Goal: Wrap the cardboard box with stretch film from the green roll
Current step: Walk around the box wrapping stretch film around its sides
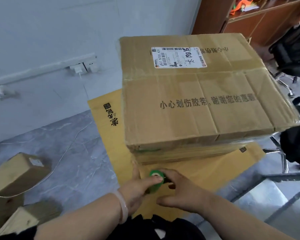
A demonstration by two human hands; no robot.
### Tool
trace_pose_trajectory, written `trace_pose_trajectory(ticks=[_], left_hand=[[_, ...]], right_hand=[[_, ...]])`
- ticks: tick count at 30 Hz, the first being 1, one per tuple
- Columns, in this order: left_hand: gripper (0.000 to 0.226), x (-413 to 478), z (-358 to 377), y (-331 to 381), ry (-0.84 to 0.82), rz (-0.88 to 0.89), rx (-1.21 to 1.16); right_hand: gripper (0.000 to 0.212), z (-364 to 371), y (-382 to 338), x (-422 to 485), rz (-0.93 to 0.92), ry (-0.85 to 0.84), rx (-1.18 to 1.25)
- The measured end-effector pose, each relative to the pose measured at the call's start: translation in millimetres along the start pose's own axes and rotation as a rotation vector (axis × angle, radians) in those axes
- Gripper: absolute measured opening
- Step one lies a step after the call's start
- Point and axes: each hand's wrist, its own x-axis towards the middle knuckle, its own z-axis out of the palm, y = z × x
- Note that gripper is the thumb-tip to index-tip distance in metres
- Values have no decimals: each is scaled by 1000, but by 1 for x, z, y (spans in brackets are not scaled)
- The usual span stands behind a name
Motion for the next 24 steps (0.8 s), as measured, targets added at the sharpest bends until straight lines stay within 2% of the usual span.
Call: trace_pose_trajectory(ticks=[5,8,13,16,19,22,24], left_hand=[[123,3,14,-4,73,15,-79],[114,13,9,-3,65,-9,-115],[110,9,4,-14,39,-69,-162],[114,8,8,-23,58,-38,-166],[134,6,20,-24,66,37,-199],[130,9,43,-36,128,86,-315],[138,16,62,-48,186,117,-421]], right_hand=[[71,-10,5,11,12,-47,21],[80,-12,4,17,-3,-35,50],[53,-15,-3,21,-53,-73,-23],[50,-24,-1,23,-79,-159,-111],[59,-39,6,24,-118,-253,-107],[56,-63,18,19,-96,-350,-113],[63,-81,26,15,-102,-392,-201]])
